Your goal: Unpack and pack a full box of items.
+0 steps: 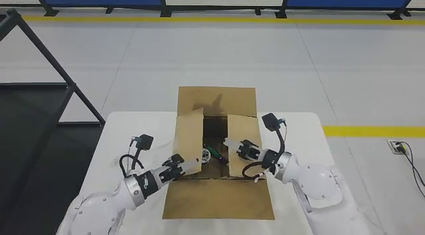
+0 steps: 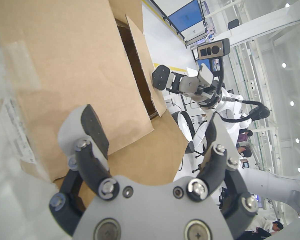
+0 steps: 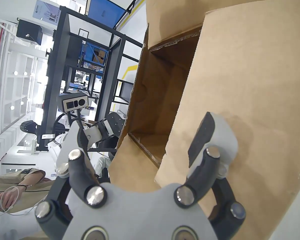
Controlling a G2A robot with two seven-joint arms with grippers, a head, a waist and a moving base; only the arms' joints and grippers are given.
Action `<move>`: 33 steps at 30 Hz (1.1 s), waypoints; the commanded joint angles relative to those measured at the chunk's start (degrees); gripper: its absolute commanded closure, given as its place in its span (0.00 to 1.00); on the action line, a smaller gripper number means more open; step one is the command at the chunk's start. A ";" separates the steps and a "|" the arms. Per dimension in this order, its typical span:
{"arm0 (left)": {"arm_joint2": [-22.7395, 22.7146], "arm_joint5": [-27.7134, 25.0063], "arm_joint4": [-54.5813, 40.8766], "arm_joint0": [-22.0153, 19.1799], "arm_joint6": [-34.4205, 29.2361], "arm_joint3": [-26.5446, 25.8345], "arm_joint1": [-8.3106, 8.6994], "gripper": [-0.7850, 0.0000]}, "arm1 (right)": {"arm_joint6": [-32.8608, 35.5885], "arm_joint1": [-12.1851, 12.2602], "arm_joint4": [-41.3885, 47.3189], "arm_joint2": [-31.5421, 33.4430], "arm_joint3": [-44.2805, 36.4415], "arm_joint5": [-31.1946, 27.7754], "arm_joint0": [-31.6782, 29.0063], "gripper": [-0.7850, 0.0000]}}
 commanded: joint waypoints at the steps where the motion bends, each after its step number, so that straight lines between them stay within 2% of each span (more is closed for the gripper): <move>1: 0.00 0.00 0.00 0.00 0.00 0.00 0.00 0.00 | -0.19 0.04 0.14 -0.28 0.36 -0.01 0.24 0.00; 6: 1.05 -0.01 0.69 0.52 0.49 0.18 0.04 0.00 | -0.13 0.21 0.39 -0.79 0.75 -0.05 0.40 0.00; 16: 4.44 2.59 2.83 -1.82 0.45 2.84 0.11 0.00 | 0.64 0.66 0.17 -1.91 1.92 -0.07 0.37 0.00; 33: 5.38 3.76 2.35 -2.88 0.90 4.76 0.52 0.00 | 0.06 1.23 -1.10 -3.36 3.59 0.96 1.06 0.00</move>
